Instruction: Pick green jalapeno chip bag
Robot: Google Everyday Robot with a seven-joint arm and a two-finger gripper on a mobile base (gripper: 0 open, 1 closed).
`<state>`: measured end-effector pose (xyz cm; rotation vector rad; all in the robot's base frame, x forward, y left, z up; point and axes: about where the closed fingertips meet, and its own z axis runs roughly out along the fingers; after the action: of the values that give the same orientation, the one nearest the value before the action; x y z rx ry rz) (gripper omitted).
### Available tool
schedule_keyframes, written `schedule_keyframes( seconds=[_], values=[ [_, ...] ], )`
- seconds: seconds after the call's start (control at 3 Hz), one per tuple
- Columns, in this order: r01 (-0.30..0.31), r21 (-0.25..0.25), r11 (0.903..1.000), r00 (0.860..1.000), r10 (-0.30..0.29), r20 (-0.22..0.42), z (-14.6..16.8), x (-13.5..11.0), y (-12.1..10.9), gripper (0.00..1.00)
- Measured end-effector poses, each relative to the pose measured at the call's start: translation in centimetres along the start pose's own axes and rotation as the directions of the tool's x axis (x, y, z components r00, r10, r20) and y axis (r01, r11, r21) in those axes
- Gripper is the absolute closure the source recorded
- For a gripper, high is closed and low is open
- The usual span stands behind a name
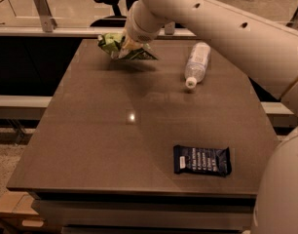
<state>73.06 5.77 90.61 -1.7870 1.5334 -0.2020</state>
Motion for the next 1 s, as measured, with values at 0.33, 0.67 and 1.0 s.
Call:
schedule_keyframes(
  seconds=[0.33,0.67,1.0],
  values=[
    [-0.031,-0.031,0.9990,0.987,0.036,0.157,-1.2,1.6,-1.1,1.00],
    [0.001,-0.040,0.9992,0.950,0.012,0.313,-4.2,1.7,-2.8,1.00],
    [0.041,0.010,0.9991,0.940,-0.042,0.340,-8.4,1.9,-4.9,1.00]
  ],
)
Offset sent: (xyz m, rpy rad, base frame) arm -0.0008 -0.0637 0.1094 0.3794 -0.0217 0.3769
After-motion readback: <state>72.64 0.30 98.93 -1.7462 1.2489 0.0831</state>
